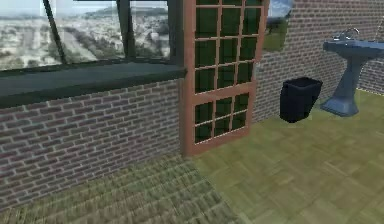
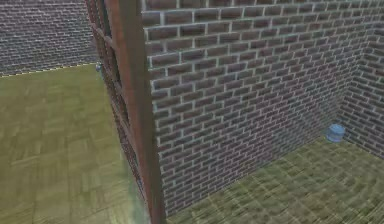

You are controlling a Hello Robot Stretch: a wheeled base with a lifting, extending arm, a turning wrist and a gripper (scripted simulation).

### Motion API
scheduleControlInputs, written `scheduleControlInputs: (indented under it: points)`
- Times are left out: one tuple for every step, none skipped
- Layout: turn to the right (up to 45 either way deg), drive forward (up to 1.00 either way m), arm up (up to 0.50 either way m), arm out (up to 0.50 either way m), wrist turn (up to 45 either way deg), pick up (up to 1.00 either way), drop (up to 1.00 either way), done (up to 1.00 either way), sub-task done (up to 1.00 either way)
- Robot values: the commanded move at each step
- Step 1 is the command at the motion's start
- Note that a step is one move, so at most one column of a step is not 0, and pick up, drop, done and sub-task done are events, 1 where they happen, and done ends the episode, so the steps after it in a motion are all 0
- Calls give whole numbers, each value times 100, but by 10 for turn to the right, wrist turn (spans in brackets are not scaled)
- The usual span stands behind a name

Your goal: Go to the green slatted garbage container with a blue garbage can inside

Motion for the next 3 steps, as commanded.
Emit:
scheduleControlInputs:
  points:
    - [270, 0, 0, 0, 0, 0, 0, 0, 0]
    - [0, 75, 0, 0, 0, 0, 0, 0, 0]
    - [300, 0, 0, 0, 0, 0, 0, 0, 0]
